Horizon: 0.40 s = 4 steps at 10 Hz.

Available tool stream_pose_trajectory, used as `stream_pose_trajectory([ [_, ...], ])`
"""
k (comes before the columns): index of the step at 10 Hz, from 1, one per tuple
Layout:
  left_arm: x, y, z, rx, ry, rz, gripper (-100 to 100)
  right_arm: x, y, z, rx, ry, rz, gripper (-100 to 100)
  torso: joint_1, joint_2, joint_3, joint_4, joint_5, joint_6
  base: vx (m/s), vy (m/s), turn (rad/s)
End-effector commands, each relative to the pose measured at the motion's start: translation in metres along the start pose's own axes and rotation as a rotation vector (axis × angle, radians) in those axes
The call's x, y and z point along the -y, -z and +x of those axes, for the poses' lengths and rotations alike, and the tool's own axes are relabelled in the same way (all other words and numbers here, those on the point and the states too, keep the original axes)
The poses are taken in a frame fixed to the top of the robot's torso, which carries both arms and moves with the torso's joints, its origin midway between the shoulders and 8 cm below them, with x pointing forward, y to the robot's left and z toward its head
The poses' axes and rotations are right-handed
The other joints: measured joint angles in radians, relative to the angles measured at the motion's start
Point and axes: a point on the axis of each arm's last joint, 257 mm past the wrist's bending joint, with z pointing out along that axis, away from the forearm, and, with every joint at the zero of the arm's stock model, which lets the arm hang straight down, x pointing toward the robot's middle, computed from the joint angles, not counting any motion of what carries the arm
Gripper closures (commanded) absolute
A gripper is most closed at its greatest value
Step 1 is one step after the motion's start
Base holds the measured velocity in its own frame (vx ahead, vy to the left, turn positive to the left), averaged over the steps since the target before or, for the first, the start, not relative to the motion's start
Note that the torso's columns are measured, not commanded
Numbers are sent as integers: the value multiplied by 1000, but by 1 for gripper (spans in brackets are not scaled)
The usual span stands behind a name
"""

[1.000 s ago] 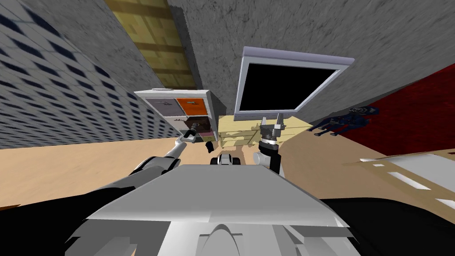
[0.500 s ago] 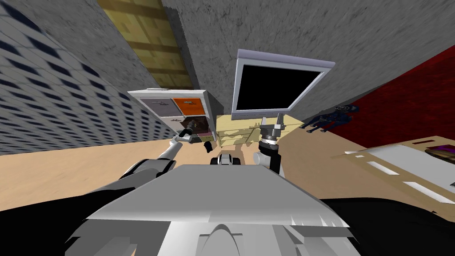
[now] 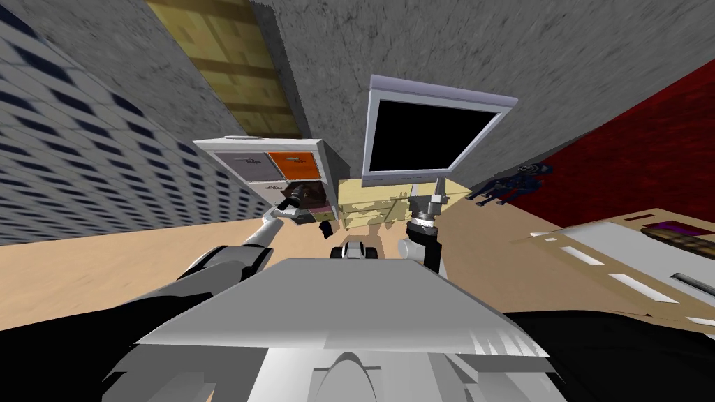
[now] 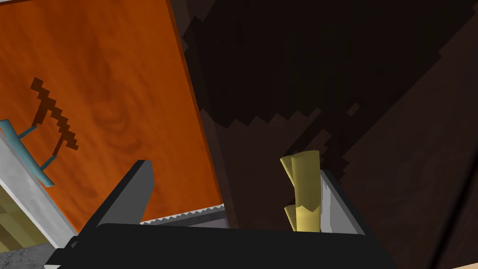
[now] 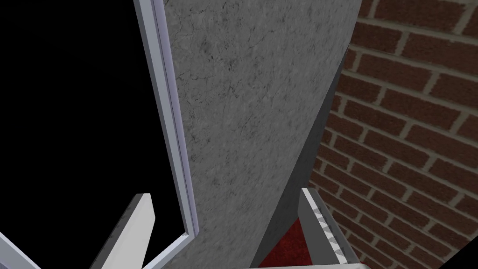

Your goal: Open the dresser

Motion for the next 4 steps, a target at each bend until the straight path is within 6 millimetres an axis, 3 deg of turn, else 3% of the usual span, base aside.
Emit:
stream_pose_trajectory([
  [1,-2,0,0,0,0,-4,0,0,0,0,0,0,0,0,1,-1,-1,-1,1,0,0,0,0],
  [4,-6,1,1,0,1,-11,0,0,0,0,0,0,0,0,2,-2,-1,-2,2,0,0,0,0],
])
